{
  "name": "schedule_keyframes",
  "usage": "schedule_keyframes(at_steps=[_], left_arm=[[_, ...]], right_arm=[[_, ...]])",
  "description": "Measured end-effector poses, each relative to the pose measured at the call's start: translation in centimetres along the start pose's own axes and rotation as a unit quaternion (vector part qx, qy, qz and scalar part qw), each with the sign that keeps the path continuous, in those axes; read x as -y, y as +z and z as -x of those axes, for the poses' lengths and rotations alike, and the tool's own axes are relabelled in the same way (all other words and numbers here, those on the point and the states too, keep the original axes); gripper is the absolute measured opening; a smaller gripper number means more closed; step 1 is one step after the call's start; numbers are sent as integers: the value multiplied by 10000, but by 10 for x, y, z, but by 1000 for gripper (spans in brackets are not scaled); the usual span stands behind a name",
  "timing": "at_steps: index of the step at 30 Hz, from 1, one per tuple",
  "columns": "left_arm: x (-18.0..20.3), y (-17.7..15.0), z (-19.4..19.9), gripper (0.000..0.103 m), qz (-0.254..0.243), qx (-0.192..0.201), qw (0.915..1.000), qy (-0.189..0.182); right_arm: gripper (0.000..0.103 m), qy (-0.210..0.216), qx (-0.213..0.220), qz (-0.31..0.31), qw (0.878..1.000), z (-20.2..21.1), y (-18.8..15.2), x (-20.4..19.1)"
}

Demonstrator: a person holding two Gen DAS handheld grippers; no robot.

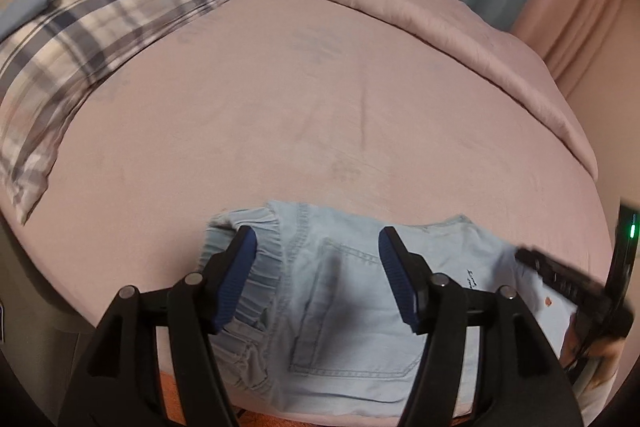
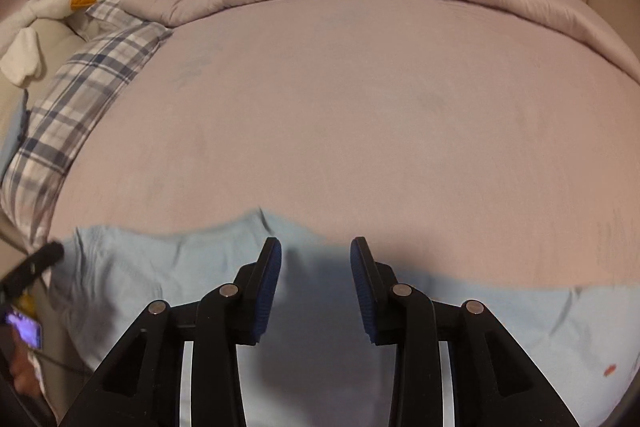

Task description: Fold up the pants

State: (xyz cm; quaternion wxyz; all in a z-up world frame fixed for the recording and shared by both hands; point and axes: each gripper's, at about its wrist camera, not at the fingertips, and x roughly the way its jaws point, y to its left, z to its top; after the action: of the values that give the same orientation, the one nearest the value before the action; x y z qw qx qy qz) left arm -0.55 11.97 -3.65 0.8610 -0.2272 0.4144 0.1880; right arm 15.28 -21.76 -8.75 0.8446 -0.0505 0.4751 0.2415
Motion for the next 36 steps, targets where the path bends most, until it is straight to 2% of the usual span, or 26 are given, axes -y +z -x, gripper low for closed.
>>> schedule_keyframes(at_steps=[2, 5, 8, 10, 12, 13, 14, 17, 19, 22, 27, 30, 34, 36], left_arm=[[-10, 3, 7, 63, 197, 12, 9998, 19], [-11, 7, 29, 65, 276, 267, 9992, -123], [-1, 12, 49, 68, 194, 504, 9975, -453], [10, 10, 51, 68, 167, 473, 9960, -733], [23, 6, 43, 65, 78, 305, 9945, -1001], [32, 3, 36, 57, -12, 191, 9943, -1052], [40, -3, 27, 39, -110, 99, 9940, -1081], [58, -20, -8, 19, -330, -443, 9928, -1062], [65, -32, -35, 17, -373, -813, 9896, -1123], [69, -45, -64, 17, -429, -1195, 9882, -856], [61, -47, -76, 17, -253, -1321, 9872, -858], [57, -46, -79, 13, -140, -1370, 9867, -862], [61, -50, -78, 13, -174, -1345, 9872, -842], [60, -51, -78, 13, -94, -1368, 9867, -867]], right_arm=[[34, -131, -68, -51, 9999, 2, -11, 7], [34, -351, -150, -121, 9992, 0, -20, 16], [34, -432, -168, -266, 9986, 3, -27, 27], [34, -446, -174, -441, 9979, 3, -28, 34], [34, -476, -180, -542, 9972, 3, -31, 41], [34, -517, -187, -571, 9969, 2, -31, 43], [34, -558, -178, -584, 9966, 2, -32, 44], [34, -656, -136, -680, 9954, 0, -32, 46], [34, -682, -140, -788, 9945, -2, -33, 48], [34, -792, -98, -912, 9926, 0, -35, 56], [33, -1229, -37, -1245, 9846, 12, -43, 91], [19, -1272, 59, -1575, 9793, 21, -49, 119], [18, -1705, 152, -1964, 9655, 31, -55, 148], [17, -1530, 216, -2221, 9627, 36, -60, 163]])
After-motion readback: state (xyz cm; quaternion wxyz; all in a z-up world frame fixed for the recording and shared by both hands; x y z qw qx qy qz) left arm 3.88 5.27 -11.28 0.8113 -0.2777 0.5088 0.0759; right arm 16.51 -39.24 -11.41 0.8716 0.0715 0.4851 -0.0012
